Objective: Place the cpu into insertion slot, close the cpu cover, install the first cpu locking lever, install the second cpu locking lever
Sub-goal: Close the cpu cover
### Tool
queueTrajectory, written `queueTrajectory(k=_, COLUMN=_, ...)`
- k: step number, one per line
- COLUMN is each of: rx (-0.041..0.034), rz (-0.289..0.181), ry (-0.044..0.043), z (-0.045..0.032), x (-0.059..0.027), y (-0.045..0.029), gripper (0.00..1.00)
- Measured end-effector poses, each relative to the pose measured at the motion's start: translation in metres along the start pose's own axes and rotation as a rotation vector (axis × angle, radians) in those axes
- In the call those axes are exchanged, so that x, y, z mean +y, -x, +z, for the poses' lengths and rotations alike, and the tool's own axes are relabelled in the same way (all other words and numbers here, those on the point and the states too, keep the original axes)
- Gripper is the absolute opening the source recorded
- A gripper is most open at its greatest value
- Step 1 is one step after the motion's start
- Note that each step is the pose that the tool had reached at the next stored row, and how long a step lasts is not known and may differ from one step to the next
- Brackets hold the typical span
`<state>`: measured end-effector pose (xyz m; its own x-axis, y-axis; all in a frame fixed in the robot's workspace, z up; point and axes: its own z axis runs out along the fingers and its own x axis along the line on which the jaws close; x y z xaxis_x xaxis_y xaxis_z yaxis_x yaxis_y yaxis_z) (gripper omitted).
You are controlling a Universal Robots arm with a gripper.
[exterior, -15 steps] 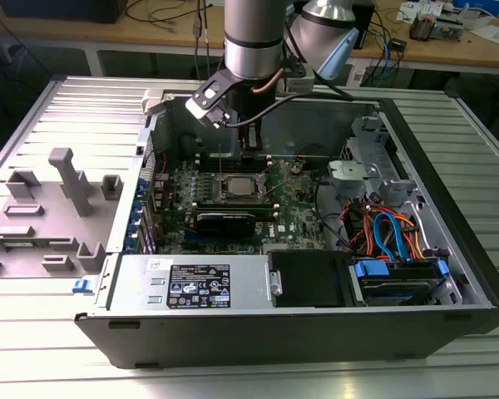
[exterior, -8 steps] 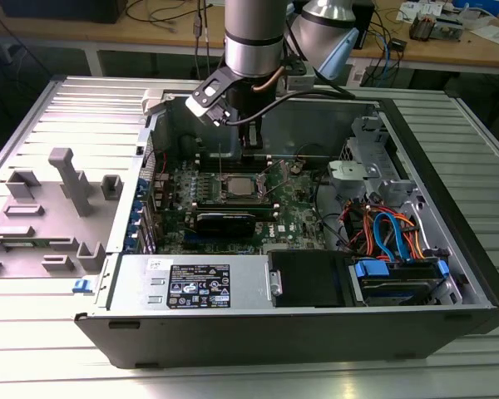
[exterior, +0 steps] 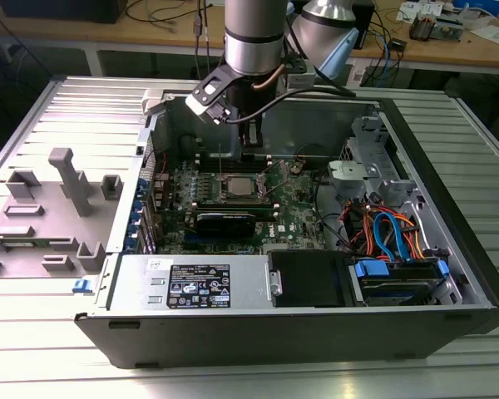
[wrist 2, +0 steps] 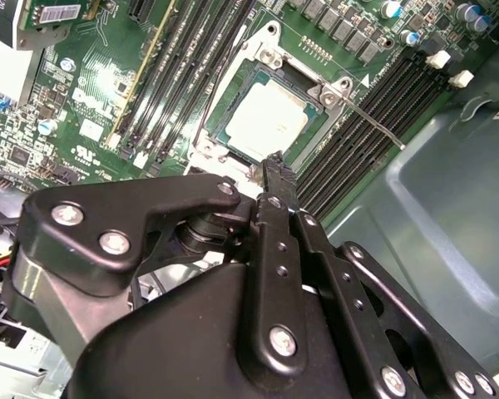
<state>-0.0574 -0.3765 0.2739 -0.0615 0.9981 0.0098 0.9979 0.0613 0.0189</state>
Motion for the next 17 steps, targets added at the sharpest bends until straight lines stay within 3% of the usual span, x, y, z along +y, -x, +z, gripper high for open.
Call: queueTrajectory(k=17, rx=-0.0001, rz=0.0, ry=0.0, z=-0.0037, x=0.0001, y=0.0, gripper=0.11)
